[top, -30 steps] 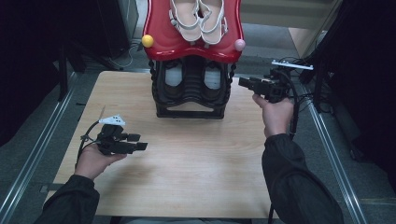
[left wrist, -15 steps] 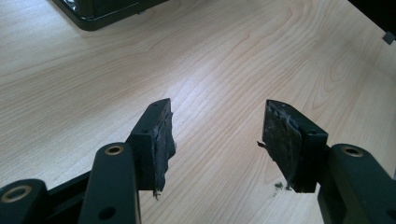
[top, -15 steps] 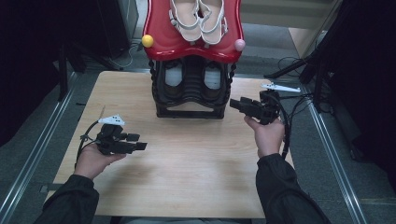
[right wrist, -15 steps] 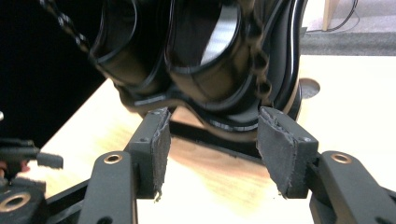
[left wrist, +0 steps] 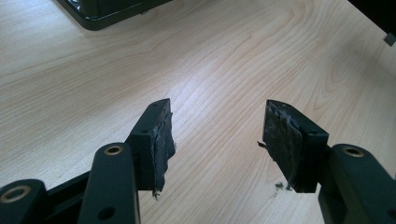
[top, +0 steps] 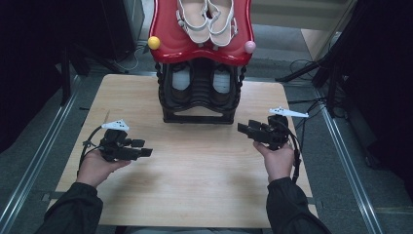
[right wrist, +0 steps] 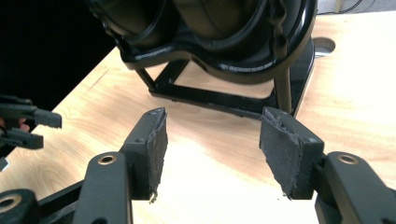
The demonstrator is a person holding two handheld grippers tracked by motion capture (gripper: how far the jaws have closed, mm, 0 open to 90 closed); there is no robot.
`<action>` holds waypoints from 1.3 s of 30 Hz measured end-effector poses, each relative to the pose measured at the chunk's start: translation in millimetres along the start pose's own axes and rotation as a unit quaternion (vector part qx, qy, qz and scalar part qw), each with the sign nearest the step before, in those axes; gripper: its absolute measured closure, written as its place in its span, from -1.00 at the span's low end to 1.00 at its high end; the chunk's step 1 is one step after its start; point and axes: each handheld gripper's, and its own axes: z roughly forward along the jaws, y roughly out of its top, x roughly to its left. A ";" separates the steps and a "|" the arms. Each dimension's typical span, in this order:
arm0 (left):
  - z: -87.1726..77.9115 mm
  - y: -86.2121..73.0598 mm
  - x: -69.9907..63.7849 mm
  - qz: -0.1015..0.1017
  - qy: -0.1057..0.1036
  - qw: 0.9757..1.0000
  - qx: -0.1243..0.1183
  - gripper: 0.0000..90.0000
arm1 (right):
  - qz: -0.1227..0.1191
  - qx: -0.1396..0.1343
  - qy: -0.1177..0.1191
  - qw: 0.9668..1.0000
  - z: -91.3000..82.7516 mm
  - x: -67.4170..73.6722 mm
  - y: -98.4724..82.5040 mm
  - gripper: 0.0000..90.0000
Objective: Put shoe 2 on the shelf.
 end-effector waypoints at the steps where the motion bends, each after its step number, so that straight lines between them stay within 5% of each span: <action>1: 0.1 0.1 -0.1 0.000 0.000 1.000 0.000 -0.05 | 0.002 0.003 0.002 1.000 0.4 -0.5 -2.8 -0.05; 17: 4.1 2.8 -3.4 0.002 -0.001 1.000 0.013 -0.14 | 0.002 -0.001 0.009 1.000 8.6 -7.8 -30.5 -0.07; 35: 6.8 2.4 -1.6 0.001 0.001 1.000 0.024 -0.19 | -0.013 0.023 0.009 1.000 16.9 -9.0 -37.0 -0.10; 39: 7.8 3.1 -1.5 -0.013 0.003 1.000 0.017 -0.23 | -0.019 0.030 0.014 0.999 18.4 -7.2 -37.3 -0.10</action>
